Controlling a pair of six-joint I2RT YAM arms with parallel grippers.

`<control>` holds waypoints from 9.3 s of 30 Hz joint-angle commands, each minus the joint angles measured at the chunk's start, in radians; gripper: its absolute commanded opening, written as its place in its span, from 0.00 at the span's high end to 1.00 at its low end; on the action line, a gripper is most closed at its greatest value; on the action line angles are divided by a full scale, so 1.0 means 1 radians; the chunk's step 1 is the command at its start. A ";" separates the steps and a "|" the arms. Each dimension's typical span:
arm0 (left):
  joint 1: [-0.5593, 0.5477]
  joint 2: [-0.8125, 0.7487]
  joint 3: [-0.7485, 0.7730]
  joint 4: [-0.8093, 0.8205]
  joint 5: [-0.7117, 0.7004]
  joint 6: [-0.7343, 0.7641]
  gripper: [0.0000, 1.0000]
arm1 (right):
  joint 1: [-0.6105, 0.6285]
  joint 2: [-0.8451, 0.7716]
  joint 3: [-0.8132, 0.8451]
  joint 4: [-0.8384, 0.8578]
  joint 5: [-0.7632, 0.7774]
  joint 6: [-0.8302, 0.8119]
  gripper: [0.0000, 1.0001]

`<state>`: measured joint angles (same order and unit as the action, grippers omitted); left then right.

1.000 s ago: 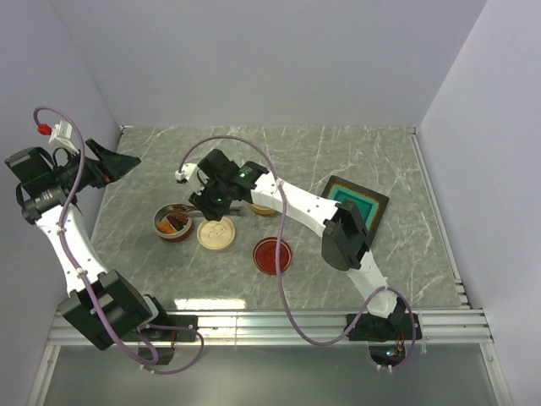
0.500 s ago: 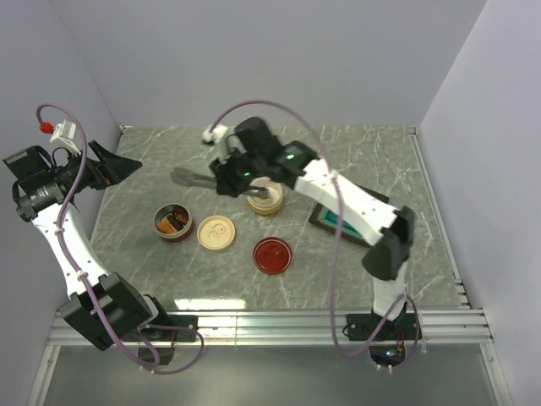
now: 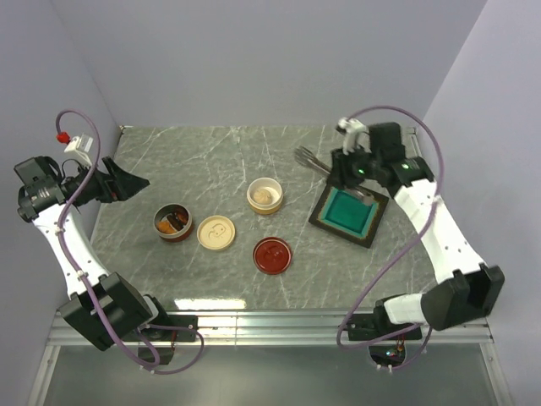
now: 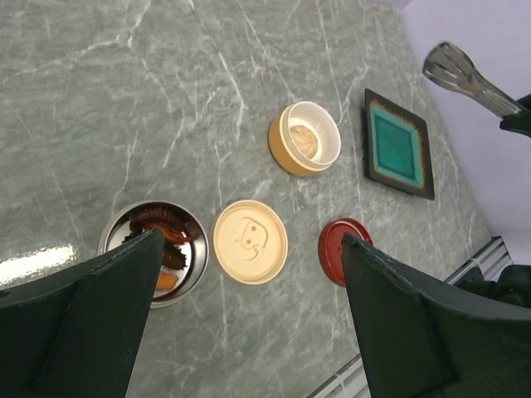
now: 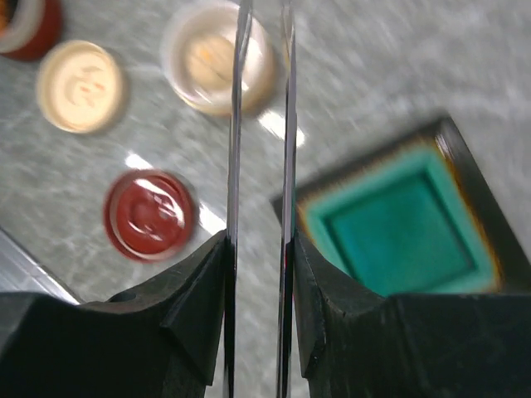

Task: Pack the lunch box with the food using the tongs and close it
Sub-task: Put down the clamp, then pick up the lid of the lunch box with the right arm, then pass the lid of the lunch box from the right arm to the left

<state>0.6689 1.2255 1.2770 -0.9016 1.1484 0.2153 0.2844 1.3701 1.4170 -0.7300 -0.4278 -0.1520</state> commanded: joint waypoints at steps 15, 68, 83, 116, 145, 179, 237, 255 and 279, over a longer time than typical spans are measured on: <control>-0.034 -0.044 -0.037 -0.033 -0.015 0.139 0.06 | -0.387 -0.039 -0.444 0.118 -0.043 -0.141 0.59; -0.042 -0.054 0.042 -0.091 -0.004 0.160 0.01 | -0.396 0.101 -0.261 -0.037 0.075 -0.339 0.01; -0.043 0.035 0.058 -0.374 -0.038 0.462 0.02 | 0.065 -0.080 -0.174 -0.148 0.007 -0.391 0.01; -0.042 -0.104 -0.033 -0.378 0.011 0.611 0.05 | 0.840 0.254 -0.506 0.409 0.273 -0.508 0.41; -0.048 -0.138 -0.067 -0.289 0.094 0.504 0.05 | 0.757 0.127 -0.244 0.236 -0.033 -0.273 1.00; -0.187 -0.044 0.097 -0.447 0.384 0.567 0.06 | 0.610 0.020 0.229 0.054 -0.112 -0.256 1.00; -0.859 -0.356 -0.751 2.117 -0.176 -1.378 0.23 | 0.766 0.087 0.553 -0.160 -0.163 -0.478 1.00; -0.878 -0.360 -0.712 2.127 -0.144 -1.406 0.49 | 0.779 0.087 0.522 -0.154 -0.149 -0.489 1.00; -0.878 -0.365 -0.677 2.034 -0.127 -1.374 0.99 | 0.776 0.069 0.494 -0.125 -0.131 -0.465 1.00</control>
<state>-0.2047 0.8837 0.5552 1.1542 1.0008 -1.1973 1.0561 1.4624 1.9053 -0.9142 -0.5842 -0.6361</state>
